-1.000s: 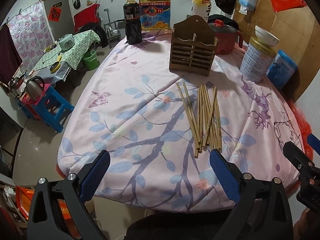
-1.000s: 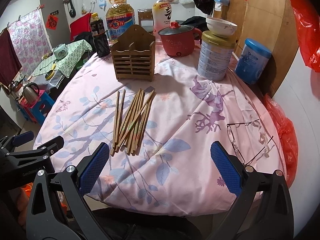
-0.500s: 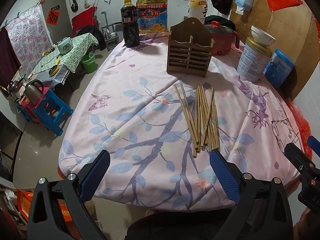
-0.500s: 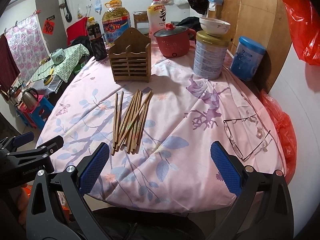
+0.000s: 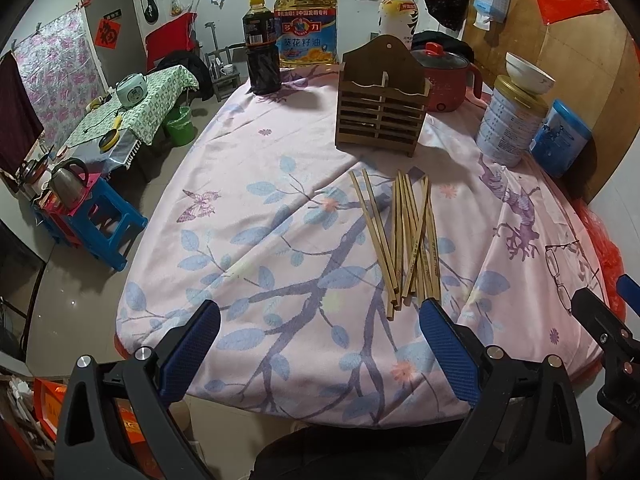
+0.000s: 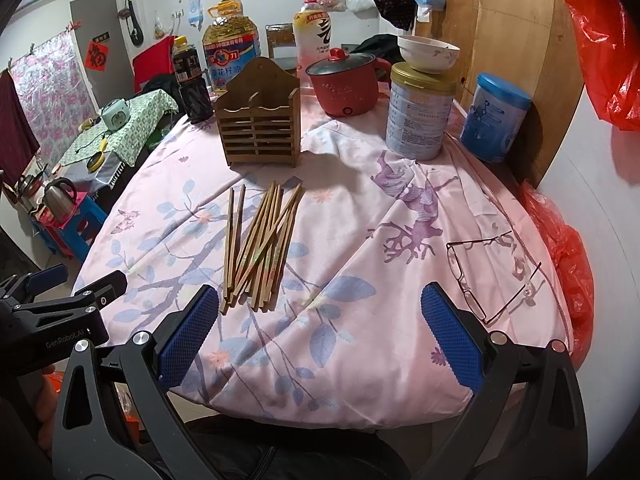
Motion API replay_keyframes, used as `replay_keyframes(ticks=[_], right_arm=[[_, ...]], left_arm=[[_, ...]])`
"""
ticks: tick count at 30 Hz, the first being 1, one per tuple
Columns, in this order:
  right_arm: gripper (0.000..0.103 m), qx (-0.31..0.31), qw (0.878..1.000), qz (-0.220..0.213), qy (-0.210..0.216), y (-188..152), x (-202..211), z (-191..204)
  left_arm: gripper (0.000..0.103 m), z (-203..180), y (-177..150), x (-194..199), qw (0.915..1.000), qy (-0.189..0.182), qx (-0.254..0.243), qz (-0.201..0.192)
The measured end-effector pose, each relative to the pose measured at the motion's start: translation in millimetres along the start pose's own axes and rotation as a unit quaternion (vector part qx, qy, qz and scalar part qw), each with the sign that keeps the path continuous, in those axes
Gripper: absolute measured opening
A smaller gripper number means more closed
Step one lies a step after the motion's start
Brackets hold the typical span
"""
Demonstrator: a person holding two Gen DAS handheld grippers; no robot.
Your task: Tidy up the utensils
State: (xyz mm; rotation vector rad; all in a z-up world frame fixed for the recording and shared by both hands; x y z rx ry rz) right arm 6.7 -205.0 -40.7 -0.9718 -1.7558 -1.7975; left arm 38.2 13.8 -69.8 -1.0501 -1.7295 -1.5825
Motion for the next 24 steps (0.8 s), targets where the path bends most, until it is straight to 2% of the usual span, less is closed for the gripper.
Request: replay_keyframes(ticks=[24], right_arm=[[0.097,0.0,1.0,0.002,0.0,1.3,-3.3,1.9]], left_arm=[[0.097,-0.7,-0.1,0.3,1.0,-0.001,0.0,0.001]])
Point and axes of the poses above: each gripper's, at about its wrist camera, not at the fingertips, and x roughly against the way its jaws point, z to its left, y to its top, the point moved 9 cm from there along -x, roughly the way its jaws point, and after that the axes turned 10 degrees about -y, right-handed, at the moved point
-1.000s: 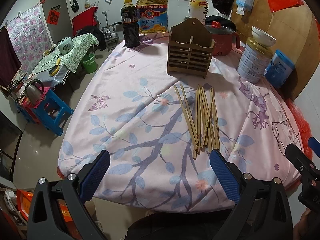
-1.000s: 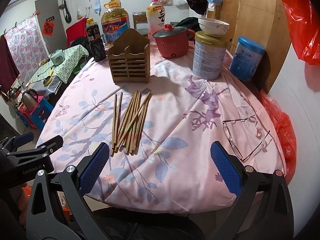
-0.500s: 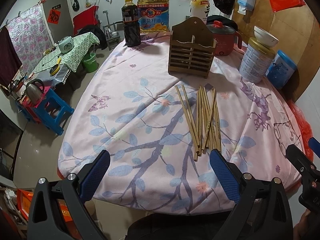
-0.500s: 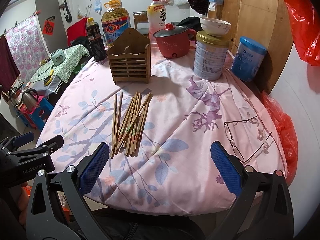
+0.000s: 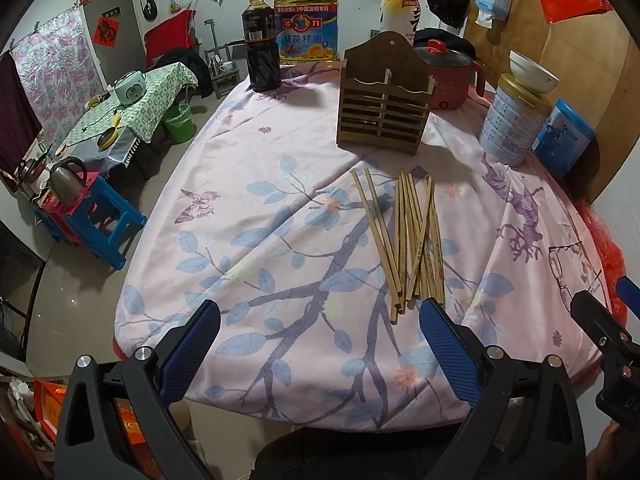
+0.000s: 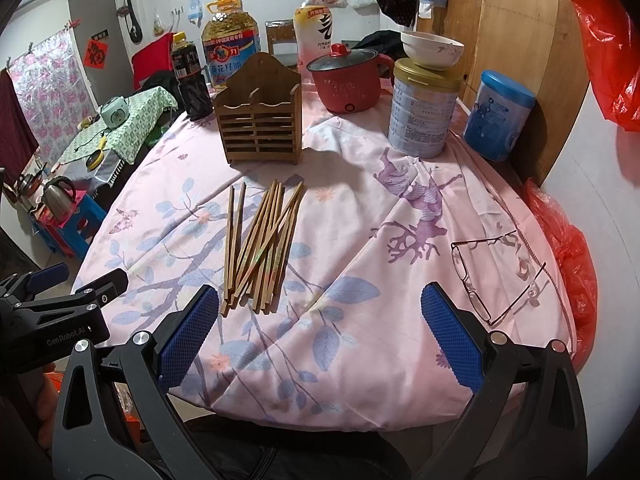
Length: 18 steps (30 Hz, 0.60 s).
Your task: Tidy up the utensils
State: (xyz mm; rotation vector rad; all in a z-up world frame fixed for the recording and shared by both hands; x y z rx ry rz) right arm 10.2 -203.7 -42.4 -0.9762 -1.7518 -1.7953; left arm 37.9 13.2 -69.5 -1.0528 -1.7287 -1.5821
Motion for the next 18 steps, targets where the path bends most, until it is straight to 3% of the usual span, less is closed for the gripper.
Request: replay_keyframes(ticks=[18], right_arm=[[0.097,-0.003,1.0,0.012,-0.001,-4.1,-8.2,3.3]], left_arm=[[0.097,0.8,-3.3,-3.1,0.9998,-0.006,0.012,0.013]])
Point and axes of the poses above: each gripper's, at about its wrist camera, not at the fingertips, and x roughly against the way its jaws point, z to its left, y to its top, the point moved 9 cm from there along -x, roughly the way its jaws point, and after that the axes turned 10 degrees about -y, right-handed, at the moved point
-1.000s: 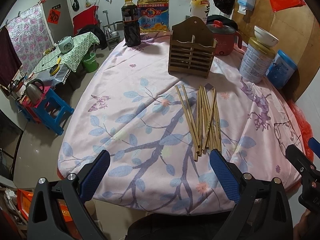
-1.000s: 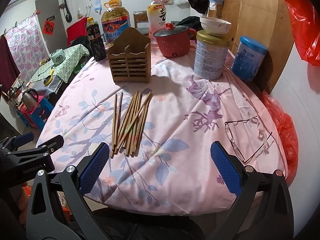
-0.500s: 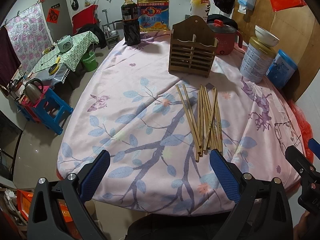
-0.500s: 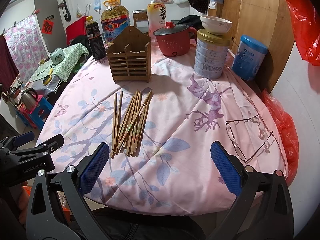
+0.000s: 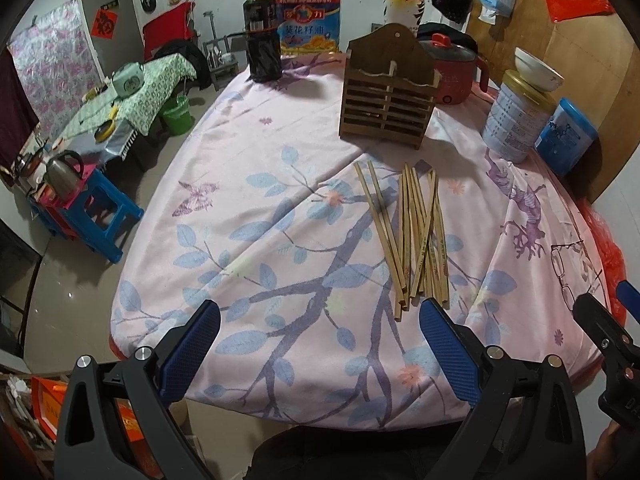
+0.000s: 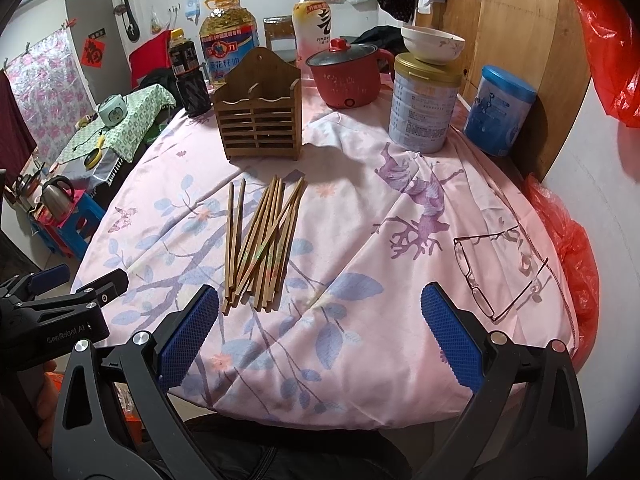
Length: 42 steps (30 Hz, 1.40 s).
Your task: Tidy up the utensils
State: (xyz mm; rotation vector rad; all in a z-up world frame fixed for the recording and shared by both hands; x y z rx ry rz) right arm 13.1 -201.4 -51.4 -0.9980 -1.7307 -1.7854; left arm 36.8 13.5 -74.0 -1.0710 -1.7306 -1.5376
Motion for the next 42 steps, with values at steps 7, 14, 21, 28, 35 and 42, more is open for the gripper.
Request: replay_keyframes(ticks=[7,14,21,28,35,42], right_arm=[[0.097,-0.035,0.999,0.018,-0.022,-8.4,-9.0,-26.1],[0.097,-0.059,0.995,0.045,-0.066,-31.4,-15.5,-64.7],[0.097,-0.074,0.989,0.058,-0.112,-48.7,-9.9,-100.3],[0.097,-0.112,0.981,0.072,-0.143,-64.0,-4.1,-126.3],[0.097,-0.094,0.986,0.074,-0.113,-58.3,-11.3,-82.0],[0.097,-0.031,0.994,0.07,-0.076,-54.5,-21.6,-20.8]], left_arm=[[0.097,34.2,-16.3,-48.3,0.9986,0.007,0.021,0.049],[0.097,16.5,-36.8,-99.9,0.9961,-0.022,-0.017,0.084],[0.097,-13.1,-21.3,-130.5,0.9939,-0.062,-0.045,0.079],[0.099,0.4,2.5,-162.1,0.9953,-0.04,-0.045,0.075],[0.098,57.2,12.8,-144.6,0.9969,-0.023,-0.021,0.073],[0.09,51.3,2.7,-133.6,0.9933,-0.074,-0.063,0.064]])
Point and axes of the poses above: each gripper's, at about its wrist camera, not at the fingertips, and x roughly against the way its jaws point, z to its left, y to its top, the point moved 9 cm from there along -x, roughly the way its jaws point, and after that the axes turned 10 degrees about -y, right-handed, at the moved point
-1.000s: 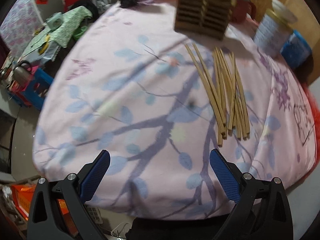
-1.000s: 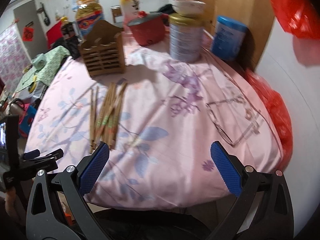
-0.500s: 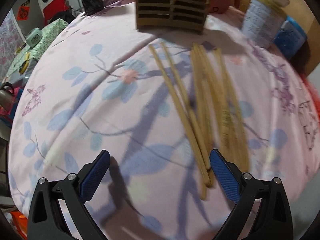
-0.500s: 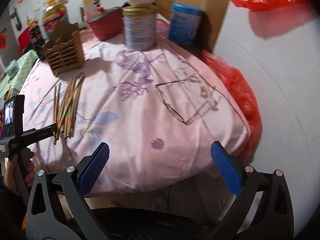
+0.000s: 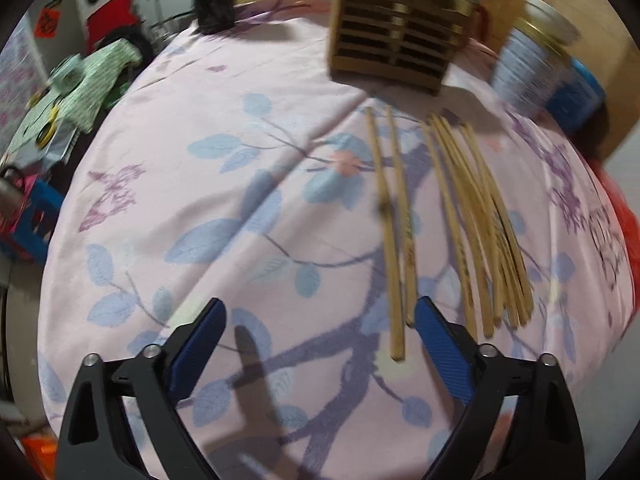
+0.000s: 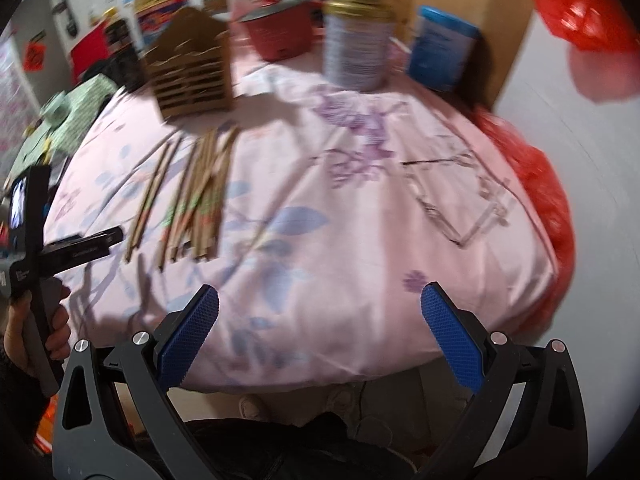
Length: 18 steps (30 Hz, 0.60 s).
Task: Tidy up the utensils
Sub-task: 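Close the left tool on one wooden chopstick while the right tool grasps another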
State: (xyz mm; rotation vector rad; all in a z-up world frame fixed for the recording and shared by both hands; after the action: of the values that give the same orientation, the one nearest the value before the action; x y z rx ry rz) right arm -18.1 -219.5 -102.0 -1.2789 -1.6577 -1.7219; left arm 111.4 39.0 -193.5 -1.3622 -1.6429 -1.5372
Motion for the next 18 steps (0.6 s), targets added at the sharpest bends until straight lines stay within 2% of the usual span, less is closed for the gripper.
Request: replay_keyframes(ticks=[4,7,8,10,11,12,17,18], right_arm=[[0.097,0.014,0.999,-0.023,0.02,22.6,-3.7,2.3],[0.097,0.018,0.998,-0.043,0.04,48.6,-9.1,-0.1],[0.097,0.021,0.997,-0.053,0.053,59.9,-10.9,0.9],[0.096,0.034,0.995,-0.062,0.064,72.1,-15.9,4.5],[0.094,0.042,0.995,-0.064,0.07,76.5,-18.8,7.7],[0.093,0.051,0.994,-0.065,0.078,80.1,-22.7,11.2],[0.086,0.074,0.989,-0.046,0.119,81.5,-47.1,26.9],[0.082,0.077,0.988,-0.043,0.124,79.8,-50.6,29.8]], left_arm=[[0.078,-7.9,-9.3,-5.2,0.9998,-0.002,-0.02,-0.003],[0.062,-17.5,-11.7,-4.0,0.9991,0.003,-0.04,-0.016],[0.053,-20.4,-11.4,-3.8,0.9988,-0.001,-0.045,-0.02],[0.045,-26.2,-12.3,-3.6,0.9982,0.002,-0.052,-0.03],[0.033,-28.4,-12.9,-5.1,0.998,0.007,-0.053,-0.032],[0.03,-29.6,-12.8,-5.7,0.9975,0.025,-0.055,-0.038],[0.006,-40.6,-6.7,-10.6,0.9979,0.027,-0.034,-0.048],[0.006,-39.3,-5.1,-10.8,0.9983,0.025,-0.023,-0.047]])
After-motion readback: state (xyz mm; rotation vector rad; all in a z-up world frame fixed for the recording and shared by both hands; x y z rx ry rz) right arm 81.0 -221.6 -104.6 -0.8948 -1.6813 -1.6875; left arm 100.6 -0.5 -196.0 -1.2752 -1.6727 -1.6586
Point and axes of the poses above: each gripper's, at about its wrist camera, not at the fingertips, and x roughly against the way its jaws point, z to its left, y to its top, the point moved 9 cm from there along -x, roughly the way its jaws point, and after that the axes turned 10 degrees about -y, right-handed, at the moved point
